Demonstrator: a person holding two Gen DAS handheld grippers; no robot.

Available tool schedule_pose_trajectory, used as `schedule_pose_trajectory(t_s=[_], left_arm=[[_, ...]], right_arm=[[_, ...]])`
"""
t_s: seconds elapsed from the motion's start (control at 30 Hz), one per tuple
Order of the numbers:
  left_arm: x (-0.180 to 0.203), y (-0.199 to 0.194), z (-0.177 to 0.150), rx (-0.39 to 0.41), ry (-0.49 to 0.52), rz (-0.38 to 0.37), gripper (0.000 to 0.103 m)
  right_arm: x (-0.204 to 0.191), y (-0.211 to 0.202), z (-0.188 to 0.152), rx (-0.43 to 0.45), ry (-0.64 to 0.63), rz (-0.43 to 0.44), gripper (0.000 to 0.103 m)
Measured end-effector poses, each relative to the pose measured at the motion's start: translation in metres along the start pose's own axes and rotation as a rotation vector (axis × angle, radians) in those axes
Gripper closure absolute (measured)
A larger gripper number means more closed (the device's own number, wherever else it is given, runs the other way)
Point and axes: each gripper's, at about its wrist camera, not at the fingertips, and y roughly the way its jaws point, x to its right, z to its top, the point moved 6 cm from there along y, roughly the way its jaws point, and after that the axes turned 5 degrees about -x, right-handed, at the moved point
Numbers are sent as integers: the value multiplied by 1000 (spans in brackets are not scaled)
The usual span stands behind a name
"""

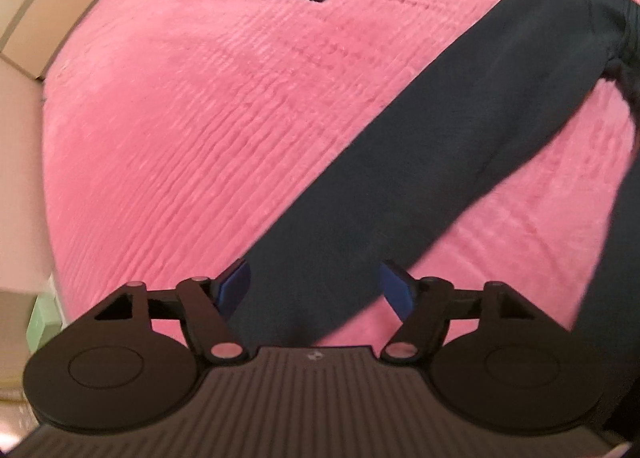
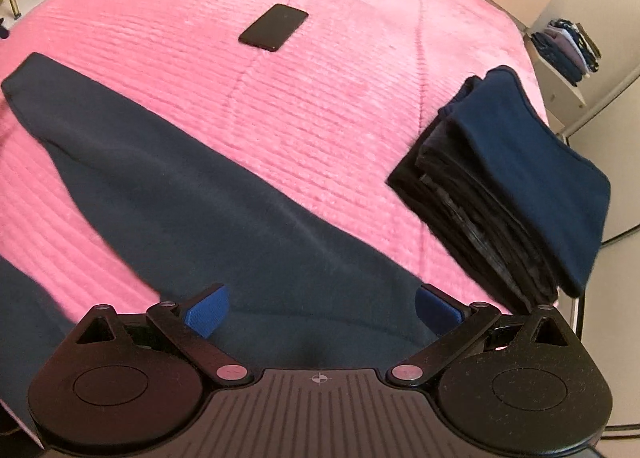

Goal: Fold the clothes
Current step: 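Move the open left gripper toward the hem of one pant leg, then grasp the pant leg hem with the left gripper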

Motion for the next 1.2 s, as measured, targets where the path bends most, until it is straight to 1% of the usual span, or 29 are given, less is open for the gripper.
schedule_pose_trajectory(t_s=[0.03,0.07,0.13,0.17,0.23,0.27,0.3,0.33,0.43,0.5,0.57,0.6,0.67,0.7,0.73,0.77,0.83,0.97,1.13,1.2], left_arm=[[-5,12,4,6,25,-16,36],[-9,23,8,13,48,-31,36],[-18,49,13,10,104,-61,37],[-23,62,15,2,136,-69,40],[-32,87,20,-15,193,-84,53],[-38,98,22,-24,212,-95,57],[-41,107,23,-34,228,-112,64],[-44,115,23,-46,244,-132,69],[-47,136,20,-96,315,-231,72],[-51,141,21,-110,332,-289,73],[-53,144,22,-122,349,-323,74],[-52,144,22,-125,363,-333,77],[-48,143,21,-128,400,-347,89],[-45,140,20,-125,423,-336,97],[-41,137,17,-119,450,-315,100],[-39,134,15,-112,469,-294,100],[-35,123,10,-91,476,-247,102],[-31,92,-2,-41,453,-166,102],[-19,61,-10,-28,436,-108,102],[-14,54,-11,-31,435,-86,102]], right_arm=[[-1,6,2,-4,-6,2,14],[-2,12,5,-9,-10,1,23],[-2,24,9,-25,-12,-9,24],[-2,30,11,-30,-10,-11,25],[-1,45,15,-43,13,-12,30],[0,52,16,-52,26,-12,32],[-1,59,18,-61,36,-10,32],[-1,65,20,-69,44,-7,32],[-8,77,24,-89,41,4,32],[-12,84,25,-99,27,12,32],[-14,90,26,-107,17,18,32],[-14,94,26,-112,13,21,32],[-9,101,27,-122,18,23,32],[-5,103,27,-126,24,23,32],[-2,104,26,-129,24,23,32],[2,105,26,-130,20,21,32],[15,106,21,-134,-13,17,32],[44,109,9,-144,-98,8,32],[75,134,9,-151,-321,8,32],[81,148,13,-160,-406,32,32]])
